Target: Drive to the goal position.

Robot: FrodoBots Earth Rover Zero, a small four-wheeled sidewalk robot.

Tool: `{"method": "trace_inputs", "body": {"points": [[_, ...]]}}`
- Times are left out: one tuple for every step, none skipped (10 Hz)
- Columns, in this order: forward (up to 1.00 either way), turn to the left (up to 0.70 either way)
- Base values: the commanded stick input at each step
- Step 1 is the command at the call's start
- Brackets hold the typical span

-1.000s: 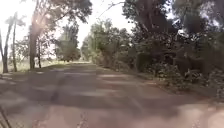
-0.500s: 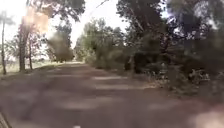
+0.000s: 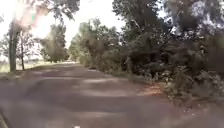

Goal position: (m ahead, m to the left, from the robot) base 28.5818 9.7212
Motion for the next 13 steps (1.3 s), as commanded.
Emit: {"method": "trace_inputs", "body": {"points": [[1.0,-0.05],[1.0,-0.05],[1.0,-0.05],[1.0,-0.02],[1.0,-0.01],[1.0,-0.01],[1.0,-0.01],[1.0,-0.01],[1.0,-0.01],[1.0,-0.01],[1.0,-0.02],[1.0,-0.03],[1.0,-0.07]]}}
